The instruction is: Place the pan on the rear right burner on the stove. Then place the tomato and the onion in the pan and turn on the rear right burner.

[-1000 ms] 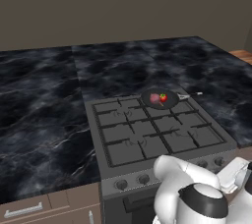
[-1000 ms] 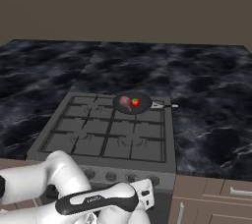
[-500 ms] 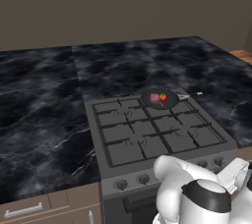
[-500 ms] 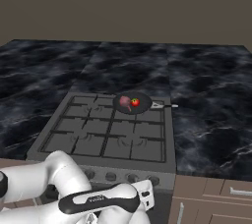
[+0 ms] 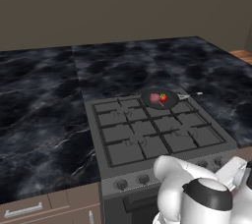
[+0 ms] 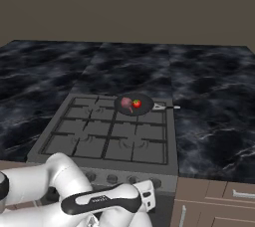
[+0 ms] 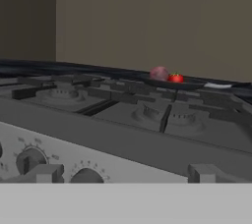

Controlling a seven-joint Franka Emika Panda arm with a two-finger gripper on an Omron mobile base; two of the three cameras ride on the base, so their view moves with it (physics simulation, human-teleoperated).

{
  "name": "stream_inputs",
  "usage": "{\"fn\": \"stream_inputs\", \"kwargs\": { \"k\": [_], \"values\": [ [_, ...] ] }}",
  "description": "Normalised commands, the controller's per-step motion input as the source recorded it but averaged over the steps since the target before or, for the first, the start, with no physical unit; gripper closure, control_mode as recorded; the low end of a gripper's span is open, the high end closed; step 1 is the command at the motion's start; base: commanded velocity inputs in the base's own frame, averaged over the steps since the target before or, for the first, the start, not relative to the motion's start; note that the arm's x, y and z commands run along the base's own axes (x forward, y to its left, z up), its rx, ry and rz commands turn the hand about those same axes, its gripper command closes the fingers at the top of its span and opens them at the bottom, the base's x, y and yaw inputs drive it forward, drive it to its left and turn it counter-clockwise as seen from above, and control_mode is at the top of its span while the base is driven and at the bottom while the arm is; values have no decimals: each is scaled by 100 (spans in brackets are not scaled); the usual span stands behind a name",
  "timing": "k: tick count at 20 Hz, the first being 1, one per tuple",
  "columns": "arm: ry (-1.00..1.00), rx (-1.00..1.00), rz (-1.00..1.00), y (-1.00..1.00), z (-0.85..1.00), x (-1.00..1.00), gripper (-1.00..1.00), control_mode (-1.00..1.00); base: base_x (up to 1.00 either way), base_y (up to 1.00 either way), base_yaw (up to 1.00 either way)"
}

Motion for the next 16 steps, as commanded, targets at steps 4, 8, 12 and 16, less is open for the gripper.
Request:
{"fn": "stream_inputs", "kwargs": {
  "k": [4, 8, 12, 16],
  "values": [
    [0, 0, 0, 4, -1, 23, -100, -100, 0, 0, 0],
    [0, 0, -2, 0, -4, 11, -100, -100, 0, 0, 0],
    [0, 0, -4, 0, -13, 0, -100, -100, 0, 0, 0],
    [1, 0, -4, 0, -18, 0, -100, -100, 0, 0, 0]
  ]
}}
